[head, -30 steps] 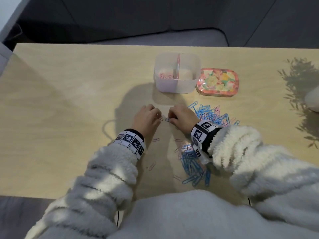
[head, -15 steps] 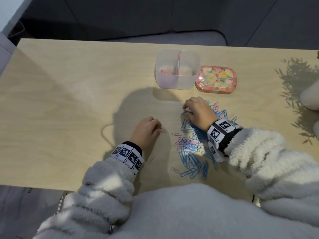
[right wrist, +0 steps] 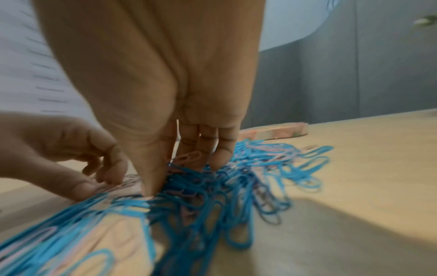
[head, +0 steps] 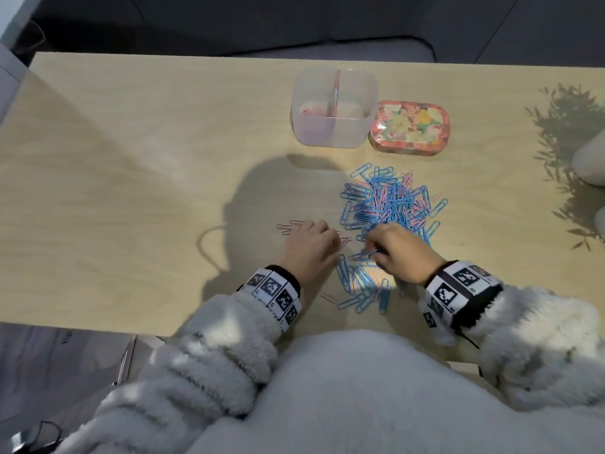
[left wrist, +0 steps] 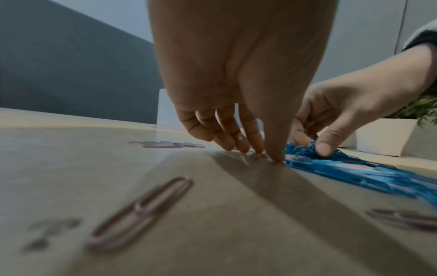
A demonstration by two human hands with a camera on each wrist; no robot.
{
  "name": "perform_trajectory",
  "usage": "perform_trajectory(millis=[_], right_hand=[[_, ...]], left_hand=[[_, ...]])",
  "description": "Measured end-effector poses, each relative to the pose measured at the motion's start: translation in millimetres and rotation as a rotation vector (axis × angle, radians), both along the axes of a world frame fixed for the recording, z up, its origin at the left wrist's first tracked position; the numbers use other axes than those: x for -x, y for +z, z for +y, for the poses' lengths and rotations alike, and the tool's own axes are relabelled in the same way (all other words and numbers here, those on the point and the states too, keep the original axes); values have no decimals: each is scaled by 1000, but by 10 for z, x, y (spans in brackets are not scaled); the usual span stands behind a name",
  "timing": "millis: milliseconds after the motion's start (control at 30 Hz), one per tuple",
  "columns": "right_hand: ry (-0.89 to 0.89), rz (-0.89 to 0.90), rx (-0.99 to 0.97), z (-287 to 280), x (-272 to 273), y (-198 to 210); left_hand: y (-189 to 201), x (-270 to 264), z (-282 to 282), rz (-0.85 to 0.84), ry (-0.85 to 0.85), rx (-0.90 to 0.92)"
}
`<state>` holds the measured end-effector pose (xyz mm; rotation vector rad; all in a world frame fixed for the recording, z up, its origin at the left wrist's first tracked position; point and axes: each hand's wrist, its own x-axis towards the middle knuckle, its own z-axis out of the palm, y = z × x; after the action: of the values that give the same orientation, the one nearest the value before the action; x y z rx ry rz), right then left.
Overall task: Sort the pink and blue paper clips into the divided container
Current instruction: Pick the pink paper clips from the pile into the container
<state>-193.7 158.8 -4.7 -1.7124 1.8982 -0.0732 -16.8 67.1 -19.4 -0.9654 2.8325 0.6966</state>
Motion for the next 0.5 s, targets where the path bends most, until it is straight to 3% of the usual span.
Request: perform_trajectory(millis=[133, 267, 400, 500], right_hand=[[-45, 66, 23, 108, 167, 22], [-27, -19, 223, -58, -44, 93], [72, 81, 76, -395, -242, 71], [62, 20, 54, -540, -391, 3]], left_hand=[[-15, -27, -50, 28, 52, -30], [13, -224, -134, 128, 161, -62], [93, -605, -214, 103, 261, -198], [109, -814, -225, 16, 311, -276]])
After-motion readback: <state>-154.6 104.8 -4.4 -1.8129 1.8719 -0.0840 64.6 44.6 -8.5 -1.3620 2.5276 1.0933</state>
